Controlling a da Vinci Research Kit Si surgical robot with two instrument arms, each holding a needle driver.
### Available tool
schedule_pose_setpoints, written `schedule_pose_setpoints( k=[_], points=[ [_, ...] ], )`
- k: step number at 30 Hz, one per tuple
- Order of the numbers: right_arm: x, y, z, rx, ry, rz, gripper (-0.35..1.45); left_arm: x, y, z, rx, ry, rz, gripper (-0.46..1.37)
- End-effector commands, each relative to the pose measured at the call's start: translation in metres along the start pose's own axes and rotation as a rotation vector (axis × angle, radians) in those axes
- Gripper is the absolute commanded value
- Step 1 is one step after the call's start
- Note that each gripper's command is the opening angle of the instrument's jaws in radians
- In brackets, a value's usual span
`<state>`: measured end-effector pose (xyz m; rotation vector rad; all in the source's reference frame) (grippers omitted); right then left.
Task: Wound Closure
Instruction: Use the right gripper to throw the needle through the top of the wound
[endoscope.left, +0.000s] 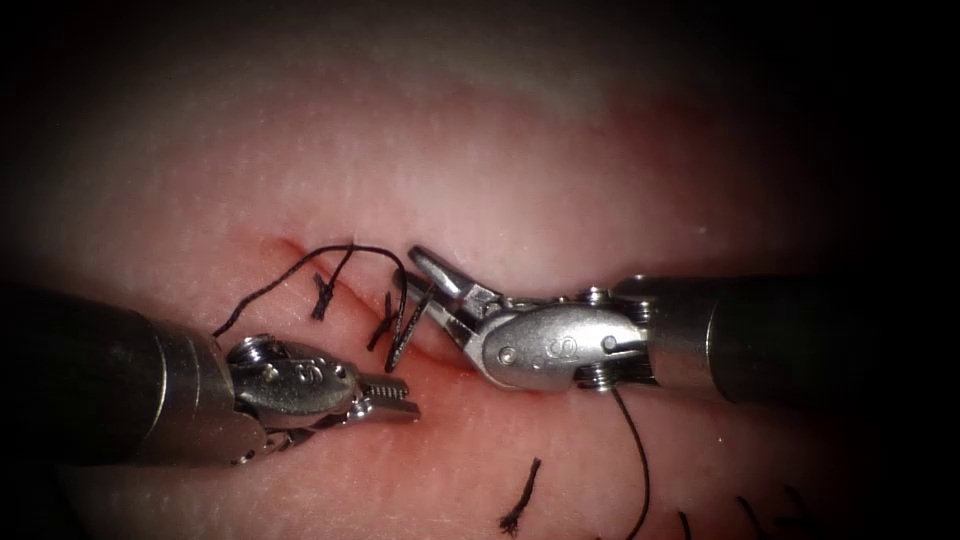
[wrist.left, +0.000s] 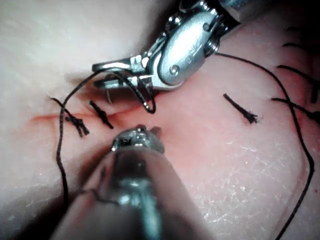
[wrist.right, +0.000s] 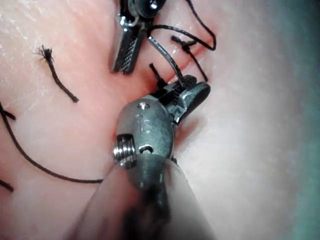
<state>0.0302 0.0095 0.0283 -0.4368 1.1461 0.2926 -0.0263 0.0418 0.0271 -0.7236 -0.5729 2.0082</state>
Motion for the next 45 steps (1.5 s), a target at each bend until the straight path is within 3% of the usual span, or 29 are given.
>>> schedule_pose_setpoints(
  k=[1,9,22,26,37,45],
  points=[
    [-0.0003,-0.0004,-0.0001,0.001,-0.005,0.006,-0.35,-0.0001,0.0,0.0,0.004,0.001,0.0,0.09],
    [-0.0018,-0.0027,-0.0012,-0.02,-0.047,0.054,-0.35,-0.0001,0.0,0.0,0.004,0.001,0.0,0.09],
    [-0.0012,-0.0006,-0.0006,-0.002,-0.056,0.085,-0.35,0.0001,-0.0002,0.0003,0.005,0.011,-0.001,0.08],
    [-0.0001,0.0012,-0.0004,-0.002,-0.065,0.103,-0.35,0.0004,-0.0004,0.0007,0.006,0.012,0.0,0.08],
    [0.004,0.0075,0.0016,-0.002,-0.013,-0.052,-0.35,-0.0006,-0.0008,0.0018,0.011,0.023,-0.008,0.04],
    [0.0052,0.0093,0.0022,0.007,-0.005,-0.078,-0.35,-0.003,-0.0011,0.002,0.012,0.024,-0.024,0.07]
  ],
)
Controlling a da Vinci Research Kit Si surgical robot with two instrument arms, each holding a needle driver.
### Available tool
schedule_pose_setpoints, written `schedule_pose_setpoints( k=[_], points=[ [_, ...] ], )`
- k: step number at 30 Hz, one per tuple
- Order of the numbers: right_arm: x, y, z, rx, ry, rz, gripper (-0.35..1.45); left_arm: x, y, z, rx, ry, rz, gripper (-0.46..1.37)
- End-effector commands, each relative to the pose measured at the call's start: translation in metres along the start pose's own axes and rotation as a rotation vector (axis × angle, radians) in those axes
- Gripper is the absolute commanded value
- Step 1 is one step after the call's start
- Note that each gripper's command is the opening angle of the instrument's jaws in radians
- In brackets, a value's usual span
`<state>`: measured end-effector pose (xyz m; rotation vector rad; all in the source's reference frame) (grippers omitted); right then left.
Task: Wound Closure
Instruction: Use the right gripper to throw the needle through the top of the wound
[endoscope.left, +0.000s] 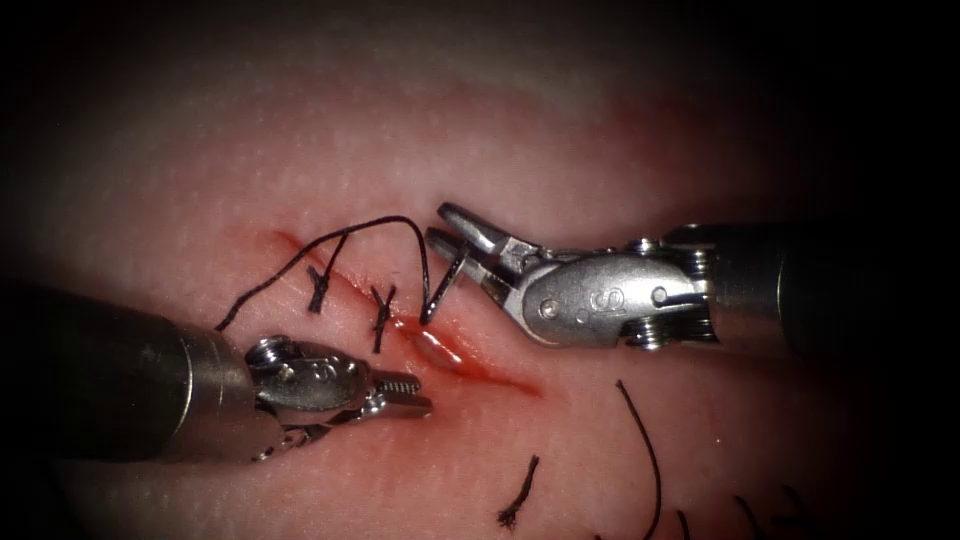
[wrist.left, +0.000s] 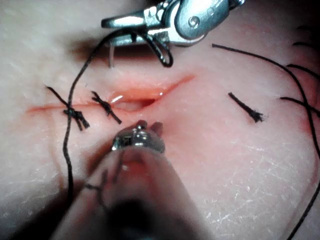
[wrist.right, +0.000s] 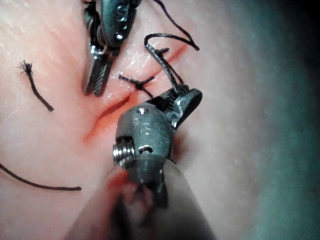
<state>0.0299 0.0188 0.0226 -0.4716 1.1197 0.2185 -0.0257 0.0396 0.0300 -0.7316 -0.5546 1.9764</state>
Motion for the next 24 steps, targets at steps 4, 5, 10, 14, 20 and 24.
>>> schedule_pose_setpoints(
  k=[4,5,10,14,20,24],
  points=[
    [0.0002,0.0005,0.0003,0.006,0.012,0.001,-0.35,-0.0012,-0.0005,-0.0003,-0.003,-0.004,-0.007,0.08],
    [0.0002,0.0006,0.0004,0.009,0.015,0.002,-0.35,-0.0015,-0.0006,-0.0004,-0.003,-0.006,-0.01,0.08],
    [0.0003,0.0014,0.0008,0.014,0.015,0.055,-0.35,-0.0021,-0.0008,-0.0006,-0.004,-0.009,-0.01,0.08],
    [0.0003,0.0021,0.0011,0.012,0.012,0.148,-0.35,-0.0022,-0.0008,-0.0005,-0.004,-0.008,-0.015,0.08],
    [-0.0006,0.0028,0.002,0.029,-0.022,0.457,-0.35,-0.0022,-0.0009,-0.0004,-0.004,-0.008,-0.014,0.08],
    [-0.0017,0.0028,0.0027,0.061,-0.09,0.689,-0.35,-0.0022,-0.0009,-0.0004,-0.004,-0.008,-0.014,0.09]
  ],
)
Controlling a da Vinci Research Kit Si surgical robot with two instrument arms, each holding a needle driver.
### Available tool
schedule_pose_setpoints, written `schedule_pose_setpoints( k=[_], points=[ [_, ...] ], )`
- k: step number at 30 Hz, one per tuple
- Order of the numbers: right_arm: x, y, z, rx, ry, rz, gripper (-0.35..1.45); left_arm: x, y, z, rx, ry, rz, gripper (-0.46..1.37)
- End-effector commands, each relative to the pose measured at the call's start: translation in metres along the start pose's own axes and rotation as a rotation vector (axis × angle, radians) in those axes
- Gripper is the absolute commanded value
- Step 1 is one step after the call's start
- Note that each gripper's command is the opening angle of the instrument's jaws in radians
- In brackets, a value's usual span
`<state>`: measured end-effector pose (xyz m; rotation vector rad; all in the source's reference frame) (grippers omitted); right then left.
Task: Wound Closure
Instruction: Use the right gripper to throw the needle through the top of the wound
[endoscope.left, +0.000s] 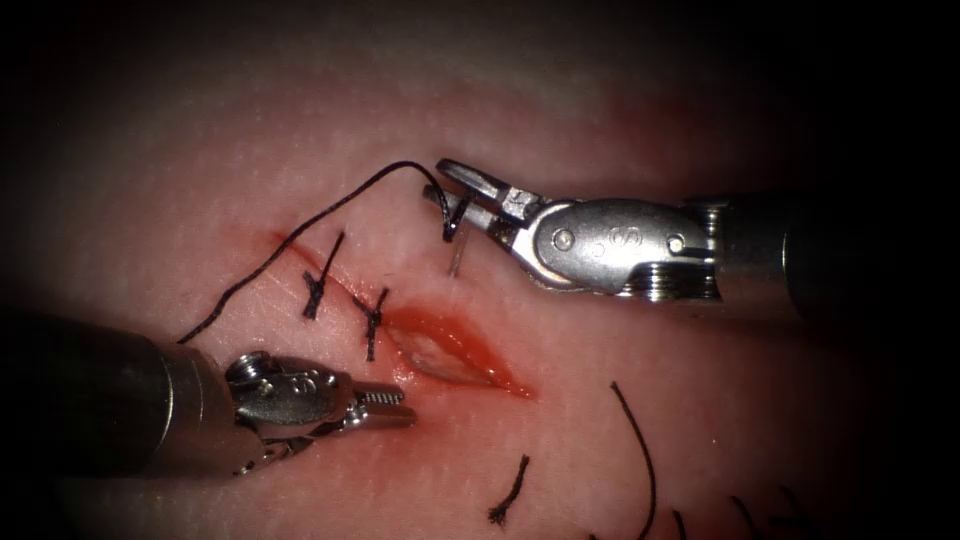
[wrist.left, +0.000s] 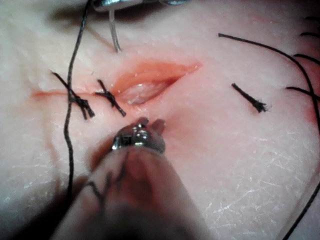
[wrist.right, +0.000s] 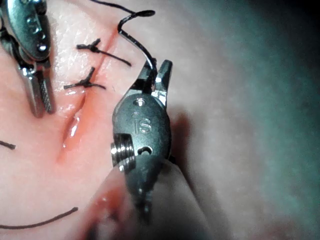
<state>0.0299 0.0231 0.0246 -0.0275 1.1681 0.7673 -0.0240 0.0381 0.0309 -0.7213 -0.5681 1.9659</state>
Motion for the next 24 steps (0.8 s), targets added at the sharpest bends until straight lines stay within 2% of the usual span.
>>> schedule_pose_setpoints(
  k=[1,2,4,8,12,15,18,24],
  points=[
    [0.0,-0.0006,0.0,0.002,-0.013,0.057,-0.35,0.0,0.0,0.0,0.001,0.0,0.0,0.09],
    [-0.0002,-0.0005,0.0002,0.007,-0.033,0.103,-0.35,0.0,0.0,0.0,0.001,0.0,0.0,0.09],
    [-0.0007,-0.0005,0.0004,0.018,-0.079,0.105,-0.35,0.0,0.0,0.0,0.001,0.0,0.0,0.09],
    [-0.0017,-0.0012,0.0004,0.028,-0.128,0.203,-0.35,0.0001,0.0,-0.0001,0.0,-0.001,0.0,0.09],
    [-0.0024,-0.0017,0.0001,0.036,-0.133,0.298,-0.35,0.0001,-0.0001,-0.0001,-0.001,-0.001,0.0,0.09],
    [-0.0029,-0.0021,0.0,0.043,-0.154,0.447,-0.35,0.0002,-0.0001,-0.0001,0.001,-0.001,-0.006,0.09],
    [-0.0033,-0.0025,-0.0001,0.023,-0.205,0.522,-0.35,0.0002,-0.0001,-0.0001,0.001,-0.001,-0.006,0.09],
    [-0.0042,-0.0035,-0.0003,-0.011,-0.259,0.734,-0.35,0.0002,-0.0001,-0.0001,0.001,-0.001,-0.006,0.09]
  ],
)
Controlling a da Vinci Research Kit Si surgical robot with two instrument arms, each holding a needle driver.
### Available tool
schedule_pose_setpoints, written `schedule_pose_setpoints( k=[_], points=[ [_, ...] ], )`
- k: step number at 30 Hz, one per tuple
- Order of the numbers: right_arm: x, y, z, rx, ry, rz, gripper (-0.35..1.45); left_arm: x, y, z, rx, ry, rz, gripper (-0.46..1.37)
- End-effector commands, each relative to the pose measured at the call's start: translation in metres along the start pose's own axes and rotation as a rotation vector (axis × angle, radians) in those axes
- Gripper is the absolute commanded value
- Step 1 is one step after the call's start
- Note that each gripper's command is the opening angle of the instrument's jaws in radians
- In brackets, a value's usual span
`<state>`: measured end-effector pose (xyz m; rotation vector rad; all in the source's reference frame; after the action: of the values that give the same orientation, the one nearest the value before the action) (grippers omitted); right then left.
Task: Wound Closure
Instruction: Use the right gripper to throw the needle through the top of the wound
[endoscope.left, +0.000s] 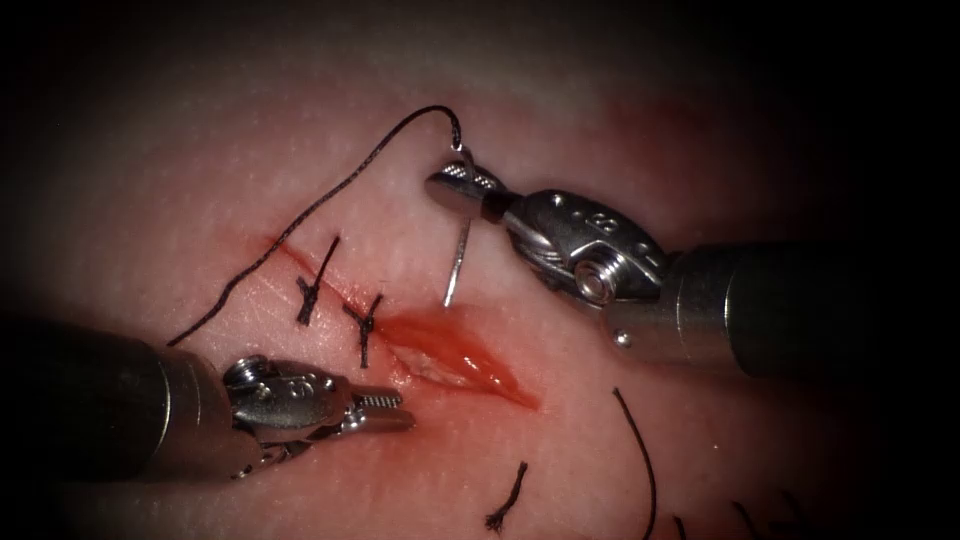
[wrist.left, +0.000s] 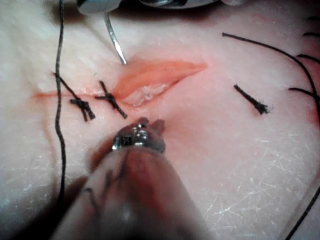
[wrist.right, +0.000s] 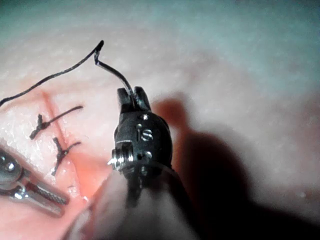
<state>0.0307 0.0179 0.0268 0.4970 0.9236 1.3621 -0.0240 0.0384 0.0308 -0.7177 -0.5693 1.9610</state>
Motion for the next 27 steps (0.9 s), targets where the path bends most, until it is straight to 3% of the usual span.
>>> schedule_pose_setpoints(
  k=[1,19,27],
  points=[
    [-0.0004,-0.0002,0.0002,-0.009,-0.011,0.057,-0.35,0.0,0.0,0.0,0.0,0.0,0.0,0.09],
    [-0.0065,-0.0027,0.0011,0.076,-0.131,0.341,-0.35,0.0002,-0.0001,-0.0002,-0.002,-0.002,0.006,0.09],
    [-0.0079,-0.0031,0.0006,0.023,-0.163,0.472,-0.35,0.0001,-0.0001,-0.0002,-0.002,-0.002,0.006,0.09]
  ],
)
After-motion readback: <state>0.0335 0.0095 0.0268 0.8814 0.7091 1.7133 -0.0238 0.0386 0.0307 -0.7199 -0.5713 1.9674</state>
